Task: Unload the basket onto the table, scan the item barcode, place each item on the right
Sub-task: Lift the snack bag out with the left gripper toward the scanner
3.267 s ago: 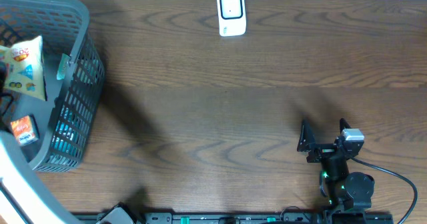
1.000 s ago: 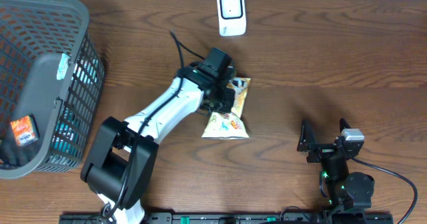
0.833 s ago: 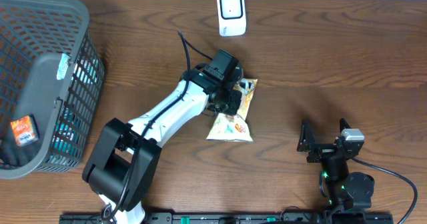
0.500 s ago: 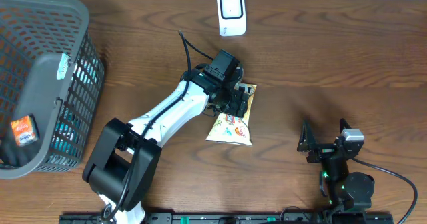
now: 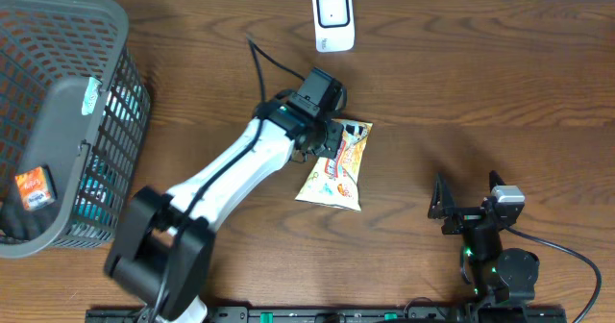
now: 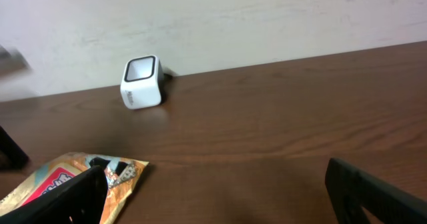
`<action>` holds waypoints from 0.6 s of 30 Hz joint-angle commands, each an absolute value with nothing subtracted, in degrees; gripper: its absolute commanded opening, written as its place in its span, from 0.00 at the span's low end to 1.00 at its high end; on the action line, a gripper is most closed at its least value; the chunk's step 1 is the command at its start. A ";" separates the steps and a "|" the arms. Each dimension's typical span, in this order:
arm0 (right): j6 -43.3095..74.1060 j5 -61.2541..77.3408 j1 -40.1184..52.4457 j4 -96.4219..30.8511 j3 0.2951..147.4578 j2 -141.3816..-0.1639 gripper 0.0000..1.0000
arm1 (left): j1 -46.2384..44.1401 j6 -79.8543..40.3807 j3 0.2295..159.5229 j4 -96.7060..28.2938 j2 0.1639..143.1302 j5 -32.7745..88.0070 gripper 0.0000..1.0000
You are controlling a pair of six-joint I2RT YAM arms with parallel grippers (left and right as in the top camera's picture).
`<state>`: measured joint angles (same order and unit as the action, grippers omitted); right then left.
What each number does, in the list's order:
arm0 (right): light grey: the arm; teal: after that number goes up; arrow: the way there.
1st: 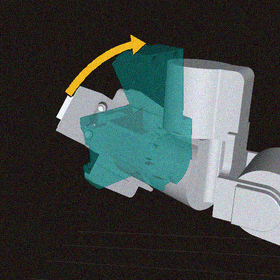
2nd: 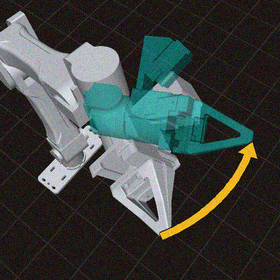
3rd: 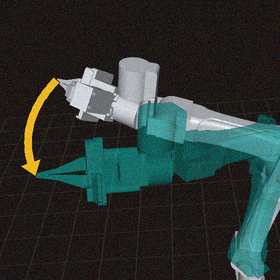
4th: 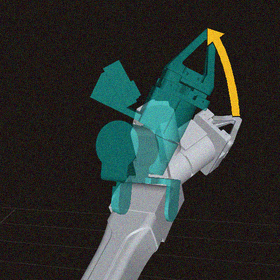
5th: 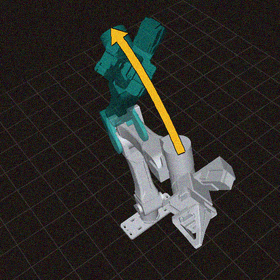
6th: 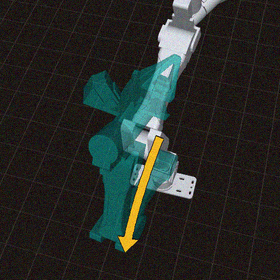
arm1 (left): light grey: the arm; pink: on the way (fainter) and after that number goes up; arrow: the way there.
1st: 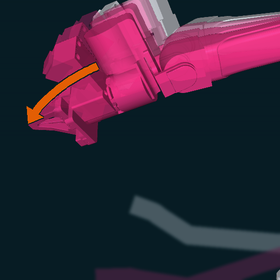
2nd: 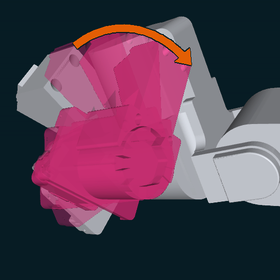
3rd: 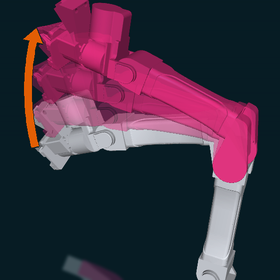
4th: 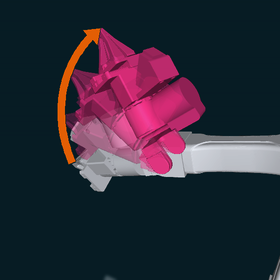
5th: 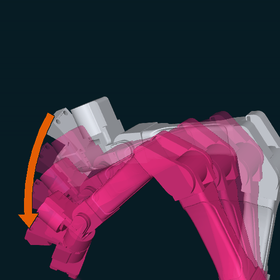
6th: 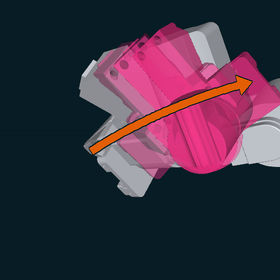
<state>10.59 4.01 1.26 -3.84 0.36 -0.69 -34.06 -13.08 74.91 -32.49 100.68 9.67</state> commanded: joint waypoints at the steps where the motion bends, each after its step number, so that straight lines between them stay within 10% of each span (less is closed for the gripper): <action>1: 10.00 3.53 1.50 -4.08 0.32 -0.32 0.99 | -33.71 -12.69 75.24 -32.29 95.64 6.35 0.08; 18: 10.00 3.53 1.50 -4.08 0.32 -0.32 0.99 | -34.48 -13.15 71.75 -33.08 104.75 10.50 0.07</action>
<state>10.59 4.01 1.26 -3.84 0.36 -0.69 -34.11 -13.26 72.99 -32.97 102.43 9.08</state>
